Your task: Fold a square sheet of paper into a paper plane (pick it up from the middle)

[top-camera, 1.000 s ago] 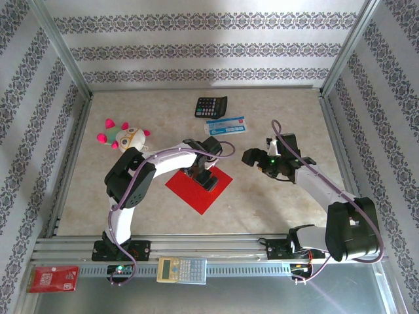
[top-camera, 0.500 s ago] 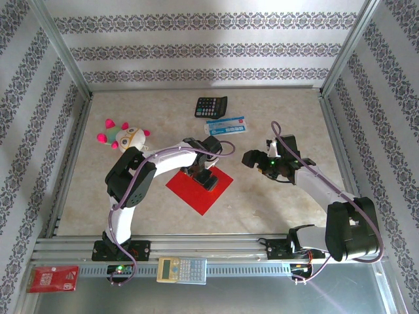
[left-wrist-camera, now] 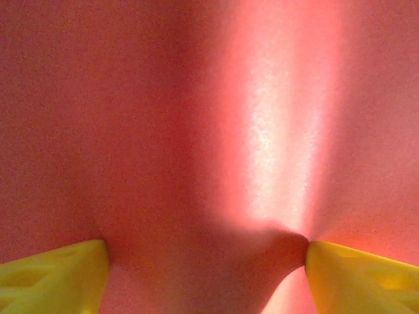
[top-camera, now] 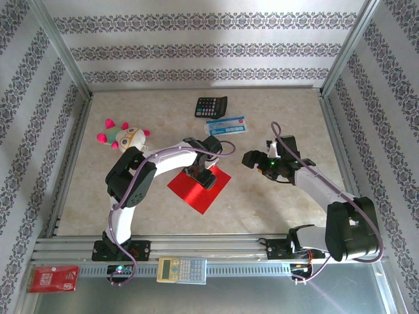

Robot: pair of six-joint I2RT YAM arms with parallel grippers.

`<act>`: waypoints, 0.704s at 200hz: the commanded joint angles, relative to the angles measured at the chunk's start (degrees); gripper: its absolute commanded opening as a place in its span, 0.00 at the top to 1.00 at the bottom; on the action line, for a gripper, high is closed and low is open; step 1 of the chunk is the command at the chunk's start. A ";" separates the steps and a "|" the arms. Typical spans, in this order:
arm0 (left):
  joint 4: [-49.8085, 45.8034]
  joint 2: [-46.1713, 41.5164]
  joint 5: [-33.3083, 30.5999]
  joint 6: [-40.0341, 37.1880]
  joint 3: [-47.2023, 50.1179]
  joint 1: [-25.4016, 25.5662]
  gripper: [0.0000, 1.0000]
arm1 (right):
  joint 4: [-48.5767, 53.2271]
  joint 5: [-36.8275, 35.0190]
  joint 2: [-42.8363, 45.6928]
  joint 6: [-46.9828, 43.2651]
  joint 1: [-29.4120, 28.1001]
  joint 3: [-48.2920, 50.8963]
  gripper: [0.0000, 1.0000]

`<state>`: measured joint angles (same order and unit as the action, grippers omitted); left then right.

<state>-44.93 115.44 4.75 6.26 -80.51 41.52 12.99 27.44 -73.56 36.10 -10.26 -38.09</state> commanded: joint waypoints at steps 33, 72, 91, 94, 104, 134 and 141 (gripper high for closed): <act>3.43 -4.62 8.41 1.18 3.59 -0.29 0.52 | 0.70 -1.56 0.56 0.30 0.28 -0.78 0.11; 13.11 -15.03 22.09 7.01 7.54 -0.31 0.65 | 6.22 -2.53 2.53 -2.32 1.78 -4.08 0.11; 21.96 -21.01 33.84 13.55 10.87 -0.38 0.69 | 10.37 -3.13 5.28 -4.28 3.63 -6.20 0.11; 23.74 -21.93 35.75 14.86 11.54 -0.46 0.70 | 11.25 -3.29 5.94 -4.60 3.93 -6.67 0.11; 30.81 -24.75 41.22 19.78 14.56 -0.90 0.70 | 13.89 -3.89 7.68 -5.91 4.88 -8.02 0.11; 50.33 -28.21 45.41 35.90 24.76 -5.06 0.70 | 18.07 -5.41 12.36 -7.97 5.97 -10.43 0.10; 51.70 -27.47 44.94 37.84 26.07 -5.74 0.70 | 17.80 -4.50 12.63 -7.59 6.00 -10.35 0.10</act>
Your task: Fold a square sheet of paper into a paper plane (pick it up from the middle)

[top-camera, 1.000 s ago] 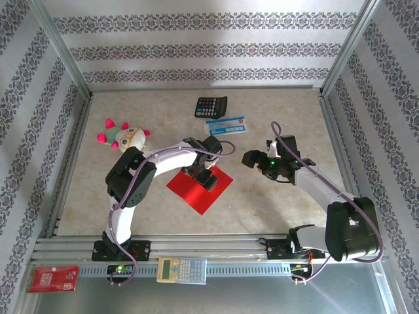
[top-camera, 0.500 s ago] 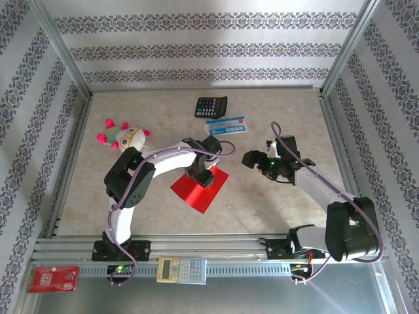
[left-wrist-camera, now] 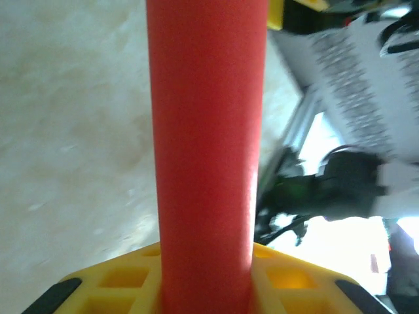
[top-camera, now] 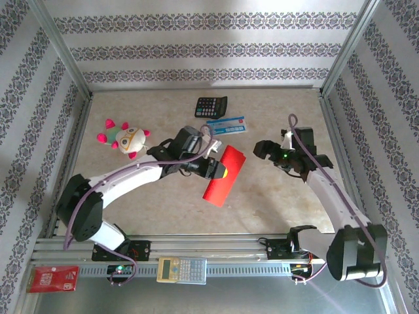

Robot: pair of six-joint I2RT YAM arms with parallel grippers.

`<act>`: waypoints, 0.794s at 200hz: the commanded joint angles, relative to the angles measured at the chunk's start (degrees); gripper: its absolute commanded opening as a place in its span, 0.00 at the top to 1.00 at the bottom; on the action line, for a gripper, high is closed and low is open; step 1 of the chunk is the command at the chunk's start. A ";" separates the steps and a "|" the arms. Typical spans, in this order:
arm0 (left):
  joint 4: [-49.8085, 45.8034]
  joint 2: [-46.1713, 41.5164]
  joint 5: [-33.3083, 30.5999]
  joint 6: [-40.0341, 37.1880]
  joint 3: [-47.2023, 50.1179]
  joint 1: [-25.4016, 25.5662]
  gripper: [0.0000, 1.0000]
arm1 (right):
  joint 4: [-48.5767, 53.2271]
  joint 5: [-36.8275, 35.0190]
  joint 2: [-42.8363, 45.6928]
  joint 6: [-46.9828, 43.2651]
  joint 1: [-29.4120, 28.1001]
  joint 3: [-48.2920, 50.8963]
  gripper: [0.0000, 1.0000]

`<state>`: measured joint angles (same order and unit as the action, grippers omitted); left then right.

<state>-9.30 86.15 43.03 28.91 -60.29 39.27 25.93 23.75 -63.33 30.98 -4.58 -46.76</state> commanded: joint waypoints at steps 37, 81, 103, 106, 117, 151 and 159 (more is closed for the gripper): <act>21.24 5.31 2.18 21.36 10.89 -3.83 0.71 | 1.43 4.55 0.79 0.38 -2.85 1.59 0.10; 26.14 8.85 -0.80 23.68 15.72 -3.88 0.72 | -4.78 3.59 -1.50 5.98 -12.31 6.86 0.13; 29.65 10.38 -2.17 25.00 18.10 -3.92 0.72 | -8.37 2.59 -3.94 9.63 -16.99 9.00 0.21; 29.99 10.58 -2.38 25.12 18.42 -3.88 0.72 | -8.72 2.21 -4.42 10.02 -17.62 9.24 0.24; 30.92 11.03 -3.56 25.37 19.36 -3.93 0.72 | -10.46 1.12 -5.67 11.71 -19.76 9.99 0.32; 32.99 12.77 -4.35 25.59 21.21 -3.86 0.71 | -14.90 -4.86 -9.97 14.25 -26.32 11.76 0.50; 33.56 13.11 -4.35 25.82 21.65 -3.92 0.70 | -16.17 -5.73 -11.68 14.56 -27.55 11.92 0.54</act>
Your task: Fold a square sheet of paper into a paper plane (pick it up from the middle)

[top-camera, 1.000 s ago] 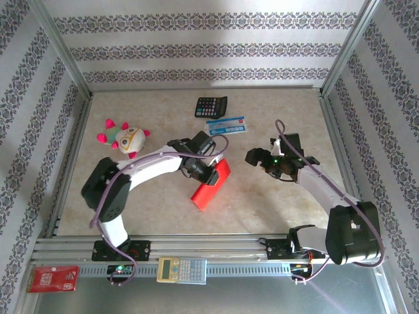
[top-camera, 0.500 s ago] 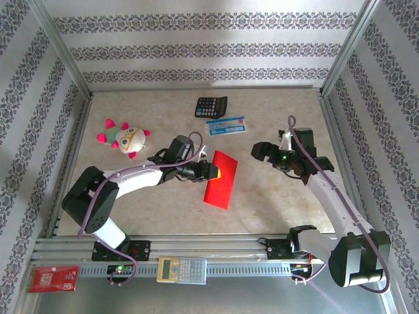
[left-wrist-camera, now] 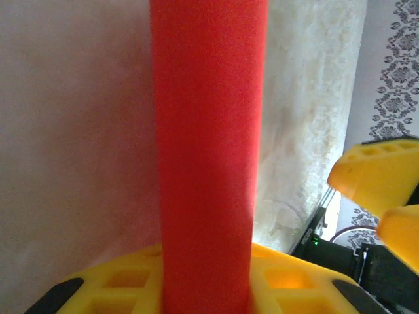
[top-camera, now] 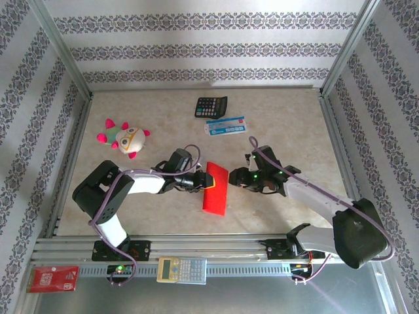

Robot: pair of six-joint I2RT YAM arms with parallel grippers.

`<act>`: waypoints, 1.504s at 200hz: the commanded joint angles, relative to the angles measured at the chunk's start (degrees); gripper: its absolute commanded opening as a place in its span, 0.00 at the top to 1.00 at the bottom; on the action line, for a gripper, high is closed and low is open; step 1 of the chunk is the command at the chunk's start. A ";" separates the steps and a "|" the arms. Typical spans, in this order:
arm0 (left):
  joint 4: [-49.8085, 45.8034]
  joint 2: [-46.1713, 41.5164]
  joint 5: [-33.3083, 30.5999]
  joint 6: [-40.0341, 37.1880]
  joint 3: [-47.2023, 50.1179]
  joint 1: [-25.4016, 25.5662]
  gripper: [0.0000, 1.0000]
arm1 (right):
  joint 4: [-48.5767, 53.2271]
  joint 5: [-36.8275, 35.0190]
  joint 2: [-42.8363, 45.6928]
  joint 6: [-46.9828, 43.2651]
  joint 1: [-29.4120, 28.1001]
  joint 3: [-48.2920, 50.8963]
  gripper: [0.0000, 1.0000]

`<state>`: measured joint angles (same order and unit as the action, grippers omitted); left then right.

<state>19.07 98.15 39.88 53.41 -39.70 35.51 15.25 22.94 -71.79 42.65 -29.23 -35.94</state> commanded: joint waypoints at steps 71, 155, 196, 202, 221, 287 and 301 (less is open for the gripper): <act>5.40 1.49 -2.21 0.71 2.98 -0.12 0.67 | -12.84 -5.81 -14.99 4.55 -7.78 -0.53 0.72; -7.78 -1.57 -6.78 -6.41 0.97 -0.10 0.47 | -17.33 -4.75 -18.65 5.07 -8.47 0.43 0.77; -16.23 -3.29 -10.11 -10.57 -1.03 -0.15 0.39 | -18.23 -5.09 -18.95 5.59 -8.97 0.88 0.79; -17.05 -3.48 -10.49 -11.01 -1.24 -0.17 0.38 | -18.28 -5.18 -18.97 5.55 -9.02 0.92 0.79; -19.11 -4.18 -11.44 -11.93 -1.83 -0.17 0.33 | -18.48 -5.22 -19.00 5.64 -9.09 0.96 0.80; -22.48 -6.29 -13.07 -12.18 -2.33 -0.09 0.20 | -19.22 -5.65 -19.00 5.99 -9.49 1.49 0.82; -22.87 -6.08 -12.63 -11.99 -2.64 0.39 0.21 | -19.46 -5.79 -19.20 6.03 -9.62 1.51 0.83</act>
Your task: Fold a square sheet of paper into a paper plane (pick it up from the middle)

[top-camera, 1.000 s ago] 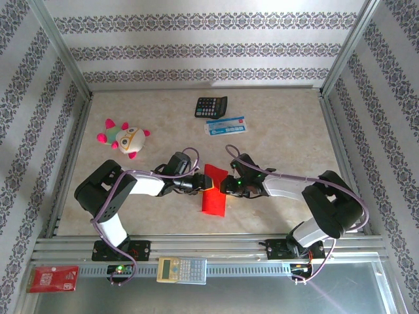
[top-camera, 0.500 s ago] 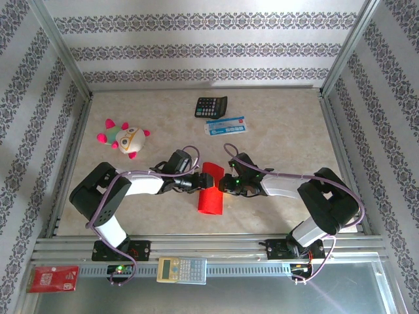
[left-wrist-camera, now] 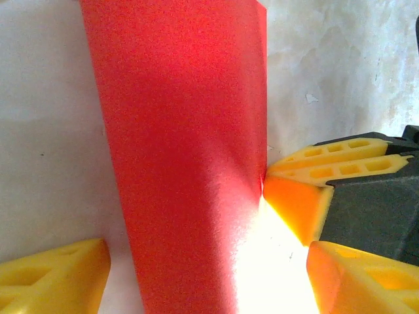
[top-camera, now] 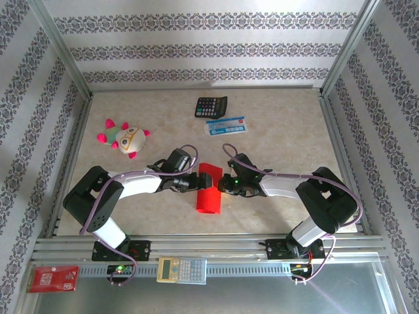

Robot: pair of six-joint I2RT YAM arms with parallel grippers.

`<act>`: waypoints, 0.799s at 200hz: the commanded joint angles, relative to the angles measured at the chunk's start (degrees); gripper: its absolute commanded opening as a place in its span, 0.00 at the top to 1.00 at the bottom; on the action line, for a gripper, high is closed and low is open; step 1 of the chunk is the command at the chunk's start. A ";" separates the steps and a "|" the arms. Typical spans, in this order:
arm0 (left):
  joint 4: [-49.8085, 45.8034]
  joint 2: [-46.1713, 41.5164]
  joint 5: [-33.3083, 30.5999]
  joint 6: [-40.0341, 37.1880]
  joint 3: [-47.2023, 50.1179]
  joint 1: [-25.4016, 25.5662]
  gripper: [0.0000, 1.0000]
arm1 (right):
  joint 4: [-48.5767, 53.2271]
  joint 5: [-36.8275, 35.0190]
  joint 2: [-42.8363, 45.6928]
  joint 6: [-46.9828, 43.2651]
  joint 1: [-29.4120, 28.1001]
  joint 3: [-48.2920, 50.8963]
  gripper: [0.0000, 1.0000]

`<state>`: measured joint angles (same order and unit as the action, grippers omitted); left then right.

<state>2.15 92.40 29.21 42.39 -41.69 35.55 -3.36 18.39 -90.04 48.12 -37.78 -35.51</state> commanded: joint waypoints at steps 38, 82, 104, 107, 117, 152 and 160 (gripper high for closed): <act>-8.33 0.74 -2.49 -1.22 -3.15 2.36 0.32 | -1.42 -1.34 -0.92 0.94 -1.33 0.99 0.84; -8.93 1.97 -1.86 -2.00 -5.41 3.31 0.45 | -2.00 -1.60 -0.86 1.80 -2.47 -0.16 0.84; -8.87 2.30 -1.53 -2.29 -5.88 3.31 0.53 | -1.92 -1.81 -0.67 1.87 -2.58 -0.75 0.84; -8.73 2.30 -1.53 -2.35 -5.86 3.30 0.55 | -1.90 -1.80 -0.62 1.85 -2.60 -0.79 0.84; -8.34 2.26 -1.46 -2.25 -5.70 3.35 0.57 | -1.75 -1.95 -0.37 1.64 -2.60 -1.09 0.84; -6.44 1.43 -0.58 -2.89 -4.26 3.15 0.64 | 1.06 -2.39 2.39 0.15 -1.75 -1.42 0.80; -6.13 1.29 -0.64 -2.92 -3.88 3.12 0.65 | 1.74 -2.48 3.24 -0.36 -1.34 -1.24 0.79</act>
<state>-4.54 93.93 28.03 40.64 -46.39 38.26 -4.08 17.26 -89.73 49.25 -39.88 -35.62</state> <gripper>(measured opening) 0.364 0.201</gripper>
